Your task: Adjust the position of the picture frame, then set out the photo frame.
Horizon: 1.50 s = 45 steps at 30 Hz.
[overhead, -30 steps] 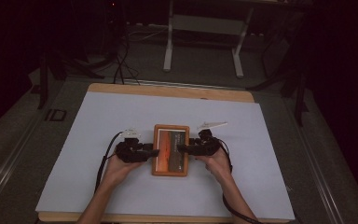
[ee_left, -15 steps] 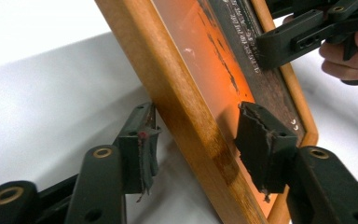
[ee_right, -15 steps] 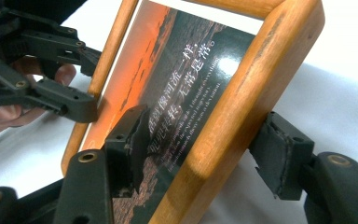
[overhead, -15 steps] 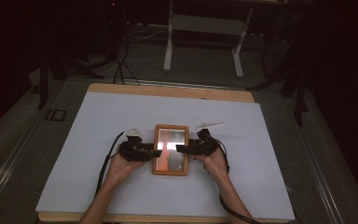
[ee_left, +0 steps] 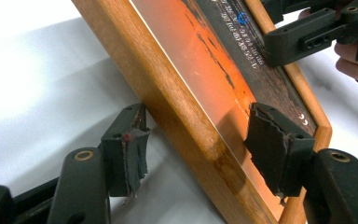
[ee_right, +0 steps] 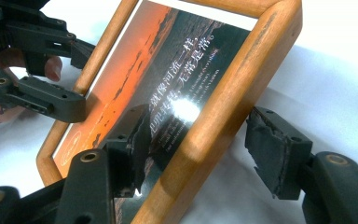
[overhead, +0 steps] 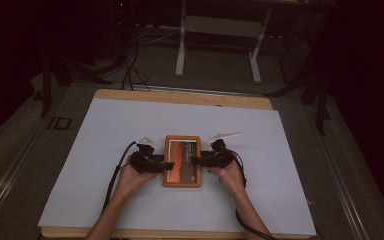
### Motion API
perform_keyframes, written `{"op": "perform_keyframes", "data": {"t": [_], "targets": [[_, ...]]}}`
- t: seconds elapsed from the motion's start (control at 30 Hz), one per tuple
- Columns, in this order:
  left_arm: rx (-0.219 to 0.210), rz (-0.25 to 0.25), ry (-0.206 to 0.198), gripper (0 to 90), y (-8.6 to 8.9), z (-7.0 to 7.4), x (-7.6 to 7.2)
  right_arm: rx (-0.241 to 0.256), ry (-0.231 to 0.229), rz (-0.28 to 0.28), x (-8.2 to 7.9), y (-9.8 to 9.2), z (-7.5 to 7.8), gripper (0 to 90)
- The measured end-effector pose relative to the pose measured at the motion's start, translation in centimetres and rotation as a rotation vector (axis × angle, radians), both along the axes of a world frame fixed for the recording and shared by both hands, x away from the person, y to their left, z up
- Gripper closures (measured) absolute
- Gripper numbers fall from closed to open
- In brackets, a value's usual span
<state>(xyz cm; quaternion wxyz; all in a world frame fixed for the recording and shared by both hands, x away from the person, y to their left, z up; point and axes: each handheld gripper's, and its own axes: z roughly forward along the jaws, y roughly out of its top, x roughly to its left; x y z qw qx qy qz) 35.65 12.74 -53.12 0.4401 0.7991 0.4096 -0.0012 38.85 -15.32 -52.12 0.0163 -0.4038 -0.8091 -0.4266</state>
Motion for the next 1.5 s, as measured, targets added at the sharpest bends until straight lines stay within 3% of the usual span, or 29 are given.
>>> {"op": "perform_keyframes", "data": {"t": [0.17,0.27,0.47,0.87,1.13,1.3,1.4,1.5], "targets": [[0.015,-0.004,-0.013,37.3,-0.2,0.1,0.0,-0.001,0.006,-0.005,-0.1,-0.1,0.0,41.1],[0.059,0.014,-0.081,33.1,-0.4,0.4,-0.4,0.009,0.000,-0.009,-0.2,-0.3,0.0,43.8],[0.037,0.042,-0.115,33.6,0.6,1.4,-0.9,-0.014,-0.038,-0.018,-0.6,-1.1,0.5,43.7],[-0.039,0.105,-0.194,35.9,2.0,3.4,-2.5,-0.039,-0.163,-0.010,-2.2,-1.8,2.2,45.5],[-0.049,0.115,-0.202,35.9,2.5,3.8,-4.1,-0.059,-0.245,0.010,-2.2,-0.6,3.3,47.7],[-0.046,0.118,-0.190,35.8,2.7,3.5,-4.6,-0.060,-0.283,-0.008,-1.5,-0.1,3.4,58.8],[-0.014,0.097,-0.181,37.1,2.3,3.3,-4.7,-0.081,-0.290,-0.011,-0.6,0.4,3.3,65.1],[-0.012,0.091,-0.177,37.1,2.0,3.2,-4.8,-0.088,-0.307,-0.031,0.0,0.8,3.4,72.7]]}}
